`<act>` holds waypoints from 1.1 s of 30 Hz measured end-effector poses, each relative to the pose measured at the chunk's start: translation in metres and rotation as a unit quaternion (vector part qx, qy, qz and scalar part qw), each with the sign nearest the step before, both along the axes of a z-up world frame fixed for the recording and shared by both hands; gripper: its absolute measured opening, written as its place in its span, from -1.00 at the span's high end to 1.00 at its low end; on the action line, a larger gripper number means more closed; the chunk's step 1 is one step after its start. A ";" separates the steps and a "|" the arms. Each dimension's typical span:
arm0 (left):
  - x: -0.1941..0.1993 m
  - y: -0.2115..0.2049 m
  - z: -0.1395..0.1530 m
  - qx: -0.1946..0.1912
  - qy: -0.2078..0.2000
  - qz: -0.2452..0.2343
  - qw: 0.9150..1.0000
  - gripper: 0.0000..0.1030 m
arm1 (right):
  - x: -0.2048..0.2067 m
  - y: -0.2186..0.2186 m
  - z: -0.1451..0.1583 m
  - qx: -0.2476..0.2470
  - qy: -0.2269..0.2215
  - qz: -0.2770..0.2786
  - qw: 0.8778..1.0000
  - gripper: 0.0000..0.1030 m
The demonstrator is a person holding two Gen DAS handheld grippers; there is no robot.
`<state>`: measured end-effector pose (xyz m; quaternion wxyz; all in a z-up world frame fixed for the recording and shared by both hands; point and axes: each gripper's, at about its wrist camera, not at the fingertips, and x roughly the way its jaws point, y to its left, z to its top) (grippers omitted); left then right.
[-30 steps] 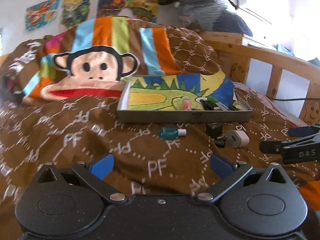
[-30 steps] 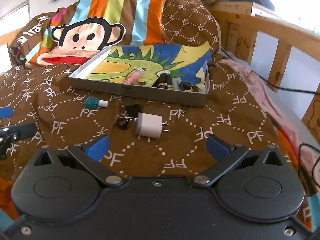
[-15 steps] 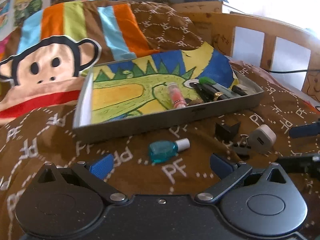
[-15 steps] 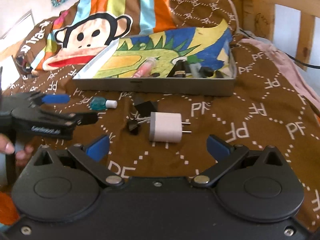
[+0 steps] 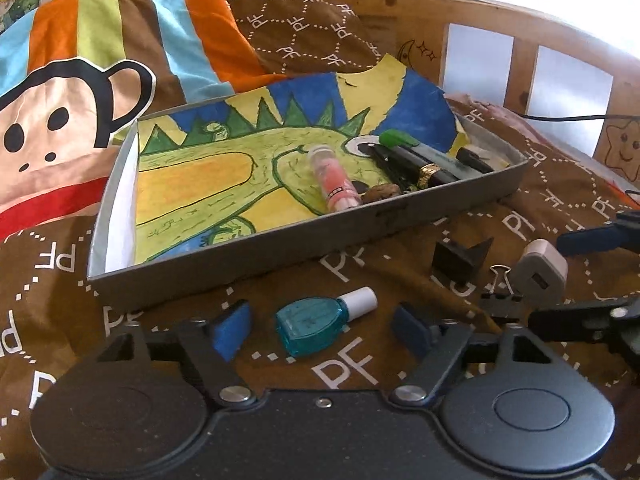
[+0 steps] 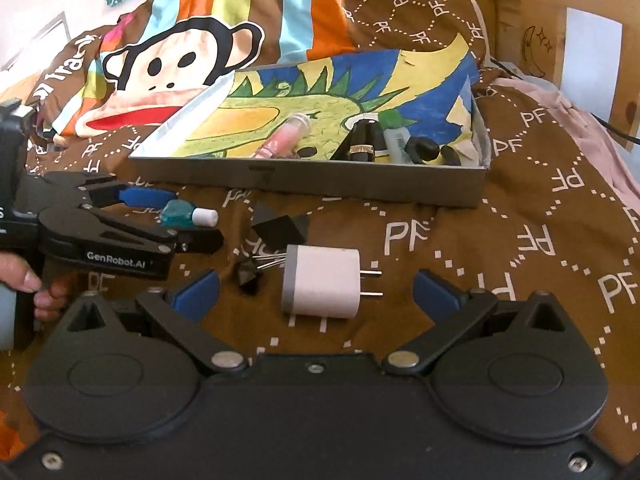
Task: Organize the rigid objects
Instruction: 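Close the left tool on the teal bottle while the right tool grasps the white charger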
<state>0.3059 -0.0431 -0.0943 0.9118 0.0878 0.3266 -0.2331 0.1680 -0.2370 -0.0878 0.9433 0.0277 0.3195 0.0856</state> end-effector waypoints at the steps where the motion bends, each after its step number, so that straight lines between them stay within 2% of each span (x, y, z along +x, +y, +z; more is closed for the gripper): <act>1: -0.002 -0.001 0.001 -0.001 0.000 -0.006 1.000 -0.34 | 0.001 0.000 -0.001 0.001 0.002 -0.001 1.000 -0.98; 5: -0.008 -0.006 0.002 0.006 0.000 -0.025 1.000 -0.07 | 0.004 0.000 -0.004 0.005 0.007 0.011 1.000 -0.97; 8: -0.012 -0.007 0.003 0.000 0.005 -0.029 1.000 0.09 | 0.006 0.001 -0.004 0.014 0.010 0.019 1.000 -0.83; 9: -0.013 -0.006 0.003 -0.006 0.009 -0.029 1.000 0.15 | 0.007 0.002 -0.004 0.018 0.011 0.022 1.000 -0.72; 11: -0.015 -0.008 0.003 -0.010 0.012 -0.032 0.999 0.18 | 0.006 0.003 -0.004 0.017 0.014 0.025 0.999 -0.68; 16: -0.018 -0.018 0.003 -0.005 0.014 -0.040 0.999 0.27 | 0.005 -0.002 -0.002 0.022 0.013 0.018 1.000 -0.26; 19: -0.020 -0.022 0.004 0.001 0.015 -0.042 0.999 0.27 | 0.007 -0.007 -0.002 0.035 0.015 0.010 0.999 -0.10; 25: -0.026 -0.028 0.007 -0.004 0.036 -0.065 0.997 0.31 | 0.011 -0.008 -0.003 0.024 0.034 0.025 0.999 0.04; 28: -0.029 -0.035 0.007 0.018 0.029 -0.079 0.996 0.31 | 0.010 -0.007 0.001 0.023 0.042 0.034 0.998 0.09; 33: -0.020 -0.040 0.007 0.018 0.037 -0.067 0.997 0.29 | 0.008 -0.004 0.003 0.009 0.044 0.041 0.998 0.11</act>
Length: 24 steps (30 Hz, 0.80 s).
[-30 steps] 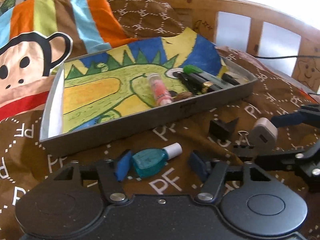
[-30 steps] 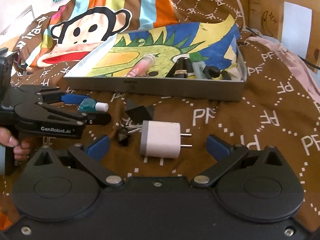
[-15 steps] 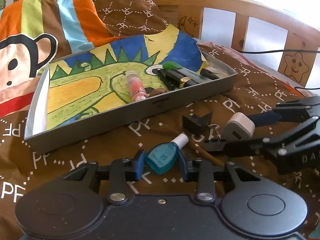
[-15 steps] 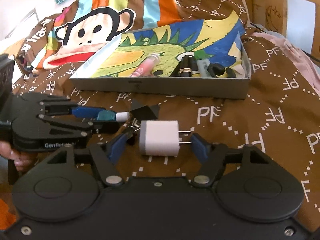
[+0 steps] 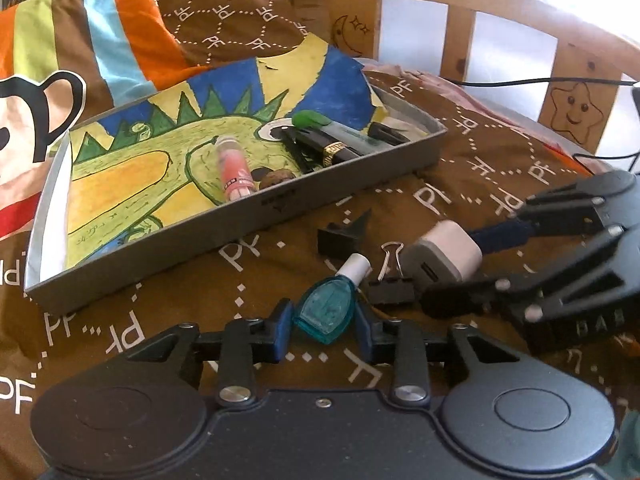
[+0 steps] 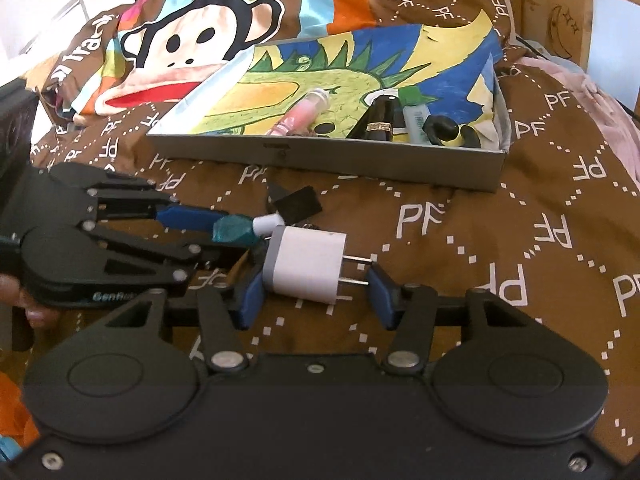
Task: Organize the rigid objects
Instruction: 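Close the left tool on the teal bottle while the right tool grasps the white charger, then carry the teal bottle toward the tray with the left tool while the right tool carries the charger there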
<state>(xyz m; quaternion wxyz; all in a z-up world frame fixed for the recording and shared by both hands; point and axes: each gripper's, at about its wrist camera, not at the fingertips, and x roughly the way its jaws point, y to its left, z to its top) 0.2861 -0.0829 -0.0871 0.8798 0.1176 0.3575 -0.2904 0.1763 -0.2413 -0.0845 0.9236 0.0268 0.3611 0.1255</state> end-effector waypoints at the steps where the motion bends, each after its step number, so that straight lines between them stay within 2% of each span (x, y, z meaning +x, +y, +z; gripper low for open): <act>1: 0.001 -0.002 0.000 0.001 0.000 0.002 1.000 0.29 | 0.000 0.001 0.001 -0.005 0.000 0.002 1.000 0.11; 11: -0.012 0.005 0.002 -0.030 -0.006 0.038 0.999 0.33 | -0.007 -0.002 0.016 0.000 -0.019 0.000 1.000 0.12; 18: -0.023 0.017 0.020 -0.069 -0.050 0.074 0.994 0.33 | -0.018 -0.014 0.036 0.019 -0.065 -0.022 0.997 0.12; 24: -0.008 0.006 0.040 -0.097 -0.090 0.109 0.985 0.33 | -0.011 -0.032 0.048 0.019 -0.114 -0.054 0.992 0.12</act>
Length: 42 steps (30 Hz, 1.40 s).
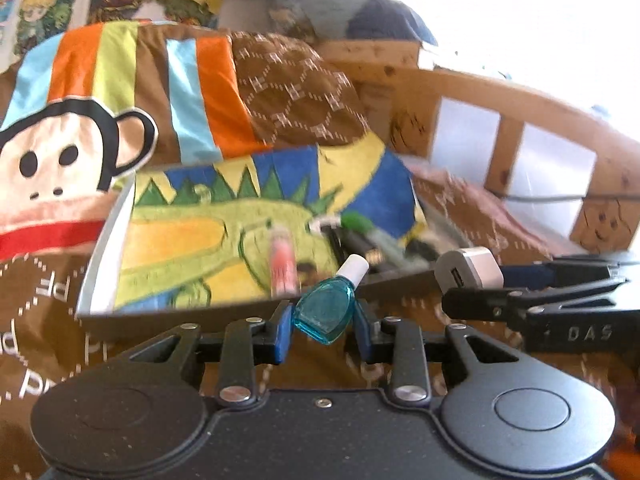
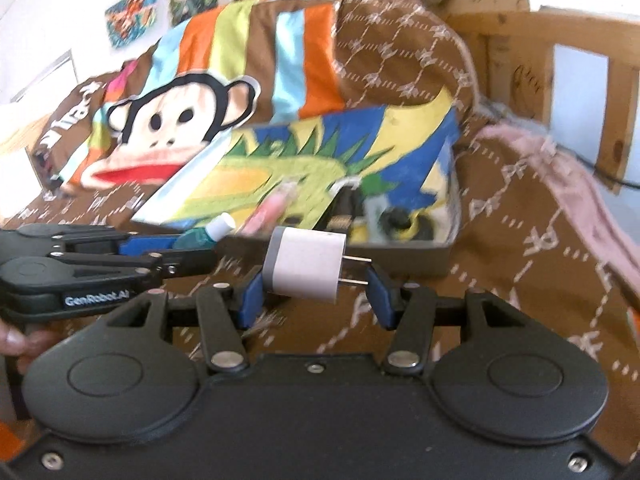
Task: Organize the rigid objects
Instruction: 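Carry the teal bottle toward the tray with the left tool while the right tool carries the charger there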
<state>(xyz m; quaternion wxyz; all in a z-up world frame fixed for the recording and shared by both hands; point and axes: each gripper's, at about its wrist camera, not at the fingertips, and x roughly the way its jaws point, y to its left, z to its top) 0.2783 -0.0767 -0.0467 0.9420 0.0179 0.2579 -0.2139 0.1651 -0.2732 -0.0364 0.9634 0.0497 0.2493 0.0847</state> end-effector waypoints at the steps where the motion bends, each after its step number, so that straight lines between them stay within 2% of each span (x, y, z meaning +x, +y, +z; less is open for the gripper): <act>1: 0.004 -0.003 0.002 0.000 -0.005 0.002 1.000 0.33 | 0.003 -0.004 0.003 -0.002 -0.009 -0.007 1.000 0.12; 6: 0.031 -0.015 0.008 -0.006 -0.008 0.012 1.000 0.33 | 0.024 -0.023 0.006 0.001 -0.021 -0.029 0.999 0.12; 10: 0.050 -0.021 0.003 -0.025 0.013 0.033 0.999 0.33 | 0.038 -0.034 0.004 0.001 -0.018 -0.041 0.999 0.12; 13: 0.060 -0.026 -0.003 -0.023 0.022 0.044 0.999 0.33 | 0.052 -0.039 0.001 -0.001 -0.014 -0.041 0.999 0.12; 23: 0.073 -0.024 -0.014 -0.040 0.041 0.052 0.997 0.33 | 0.078 -0.032 -0.022 -0.013 0.007 -0.040 0.999 0.12; 35: 0.083 -0.033 -0.011 -0.030 0.060 0.048 0.997 0.33 | 0.094 -0.027 -0.028 -0.032 0.012 -0.042 0.999 0.11; 42: 0.088 -0.036 -0.012 -0.019 0.082 0.070 0.994 0.33 | 0.096 -0.029 -0.029 -0.031 0.013 -0.042 0.999 0.11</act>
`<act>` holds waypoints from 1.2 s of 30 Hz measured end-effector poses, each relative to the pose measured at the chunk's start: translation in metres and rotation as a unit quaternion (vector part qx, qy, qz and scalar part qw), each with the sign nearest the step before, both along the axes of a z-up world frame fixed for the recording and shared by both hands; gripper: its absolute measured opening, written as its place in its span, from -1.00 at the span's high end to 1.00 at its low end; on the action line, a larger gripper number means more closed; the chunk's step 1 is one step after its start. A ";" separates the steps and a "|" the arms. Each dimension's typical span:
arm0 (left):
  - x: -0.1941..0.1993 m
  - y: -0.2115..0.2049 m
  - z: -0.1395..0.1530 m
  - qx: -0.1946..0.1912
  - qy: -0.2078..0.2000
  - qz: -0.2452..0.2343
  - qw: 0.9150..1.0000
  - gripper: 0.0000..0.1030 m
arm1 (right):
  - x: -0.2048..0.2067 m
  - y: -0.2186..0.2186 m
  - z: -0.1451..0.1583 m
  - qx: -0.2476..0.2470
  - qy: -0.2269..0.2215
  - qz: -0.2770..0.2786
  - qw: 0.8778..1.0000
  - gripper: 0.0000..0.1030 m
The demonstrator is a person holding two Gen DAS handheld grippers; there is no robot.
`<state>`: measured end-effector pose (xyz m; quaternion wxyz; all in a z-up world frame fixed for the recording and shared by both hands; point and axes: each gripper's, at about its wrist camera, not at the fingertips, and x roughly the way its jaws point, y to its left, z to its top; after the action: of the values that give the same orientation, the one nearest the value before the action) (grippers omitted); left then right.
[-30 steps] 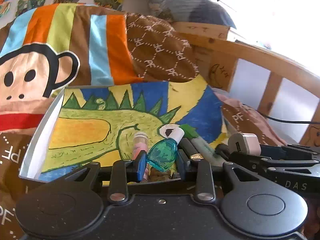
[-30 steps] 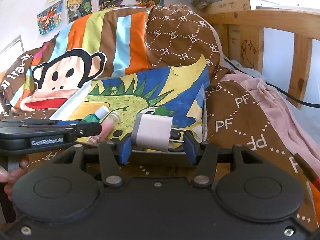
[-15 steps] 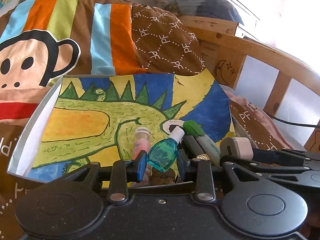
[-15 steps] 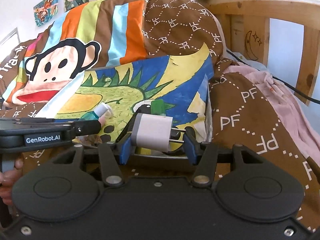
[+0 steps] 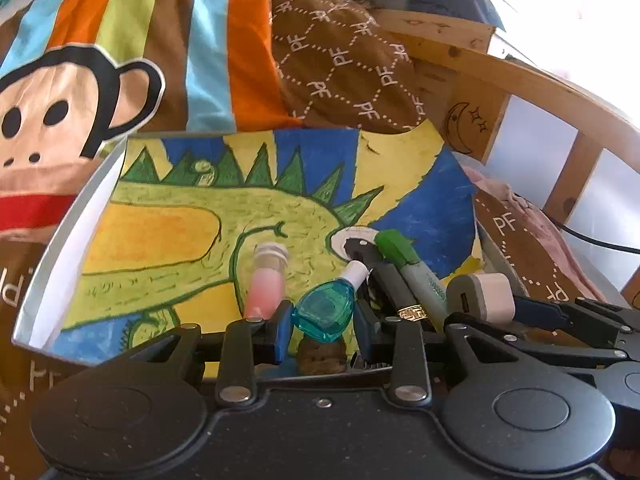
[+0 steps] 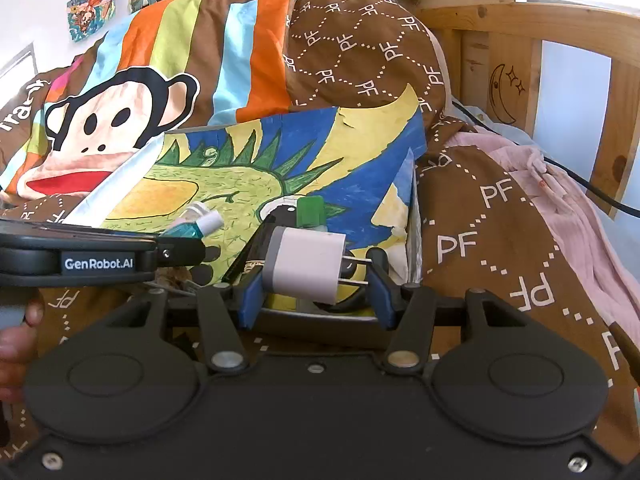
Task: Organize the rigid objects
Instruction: 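Carry the teal bottle toward the tray with the left tool while the right tool carries the charger there, then lower the teal bottle into the tray and open the left tool while the right tool releases the charger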
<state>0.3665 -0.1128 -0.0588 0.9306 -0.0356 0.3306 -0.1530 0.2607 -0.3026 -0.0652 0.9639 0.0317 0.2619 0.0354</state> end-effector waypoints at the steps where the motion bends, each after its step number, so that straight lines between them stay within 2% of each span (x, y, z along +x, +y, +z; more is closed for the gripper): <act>1: 0.000 0.000 0.000 0.002 0.001 0.002 1.000 0.33 | 0.000 0.000 0.000 0.000 0.000 0.000 1.000 0.11; 18: 0.002 0.001 -0.001 -0.004 0.019 0.010 1.000 0.34 | 0.002 -0.001 -0.002 0.003 0.001 -0.006 1.000 0.08; 20: 0.002 0.003 -0.001 -0.008 0.022 0.013 1.000 0.34 | 0.002 0.000 -0.002 0.002 0.001 -0.006 1.000 0.05; 22: 0.002 0.004 0.000 -0.012 0.021 0.015 1.000 0.32 | 0.002 0.001 -0.002 -0.001 0.000 -0.007 1.000 -0.06; 32: -0.006 0.011 0.010 -0.017 0.009 0.027 0.999 0.01 | -0.001 0.001 0.004 -0.005 -0.009 -0.005 1.000 -0.33; 36: -0.011 0.018 0.019 -0.013 -0.004 0.038 0.999 -0.19 | -0.004 -0.001 0.009 0.001 -0.017 -0.007 1.000 -0.52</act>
<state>0.3551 -0.0953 -0.0402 0.9364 -0.0600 0.3234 -0.1221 0.2563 -0.3036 -0.0561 0.9684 0.0343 0.2451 0.0299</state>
